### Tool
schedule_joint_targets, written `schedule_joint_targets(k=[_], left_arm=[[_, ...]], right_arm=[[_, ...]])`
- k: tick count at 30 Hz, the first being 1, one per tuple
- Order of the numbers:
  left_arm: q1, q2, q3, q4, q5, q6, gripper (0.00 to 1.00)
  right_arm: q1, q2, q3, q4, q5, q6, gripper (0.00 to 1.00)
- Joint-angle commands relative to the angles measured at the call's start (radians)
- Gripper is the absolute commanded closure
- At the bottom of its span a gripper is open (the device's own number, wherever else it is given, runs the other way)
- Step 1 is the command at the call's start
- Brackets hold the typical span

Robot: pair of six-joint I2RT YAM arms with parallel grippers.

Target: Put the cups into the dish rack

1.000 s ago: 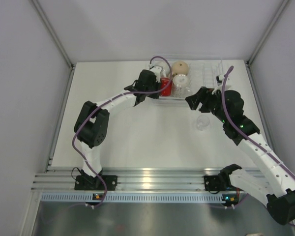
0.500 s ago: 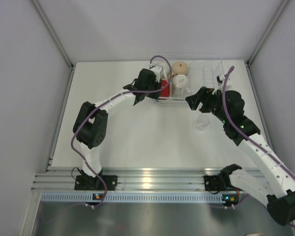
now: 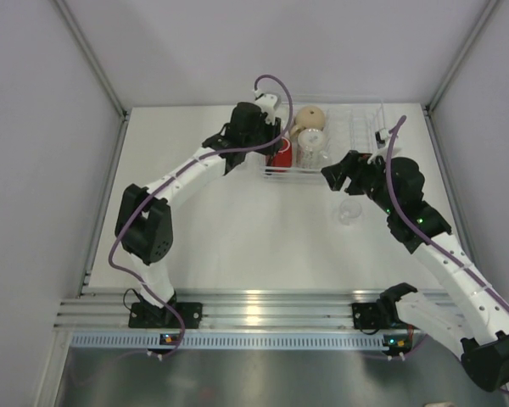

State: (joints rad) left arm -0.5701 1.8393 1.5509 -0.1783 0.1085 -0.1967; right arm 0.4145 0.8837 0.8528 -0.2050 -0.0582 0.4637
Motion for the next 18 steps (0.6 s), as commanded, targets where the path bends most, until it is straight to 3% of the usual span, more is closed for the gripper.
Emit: schedule_joint_targets(k=[1, 7, 18], left_arm=[[0.003, 0.03, 0.07, 0.026, -0.03, -0.013, 0.66], [0.003, 0.135, 0.129, 0.014, -0.067, -0.018, 0.78], [0.004, 0.205, 0.117, 0.014, -0.038, -0.027, 0.81]], right_arm=[[-0.011, -0.015, 0.02, 0.029, -0.018, -0.01, 0.28], [-0.011, -0.015, 0.035, 0.013, -0.019, -0.023, 0.29], [-0.016, -0.014, 0.045, 0.003, -0.009, -0.046, 0.29]])
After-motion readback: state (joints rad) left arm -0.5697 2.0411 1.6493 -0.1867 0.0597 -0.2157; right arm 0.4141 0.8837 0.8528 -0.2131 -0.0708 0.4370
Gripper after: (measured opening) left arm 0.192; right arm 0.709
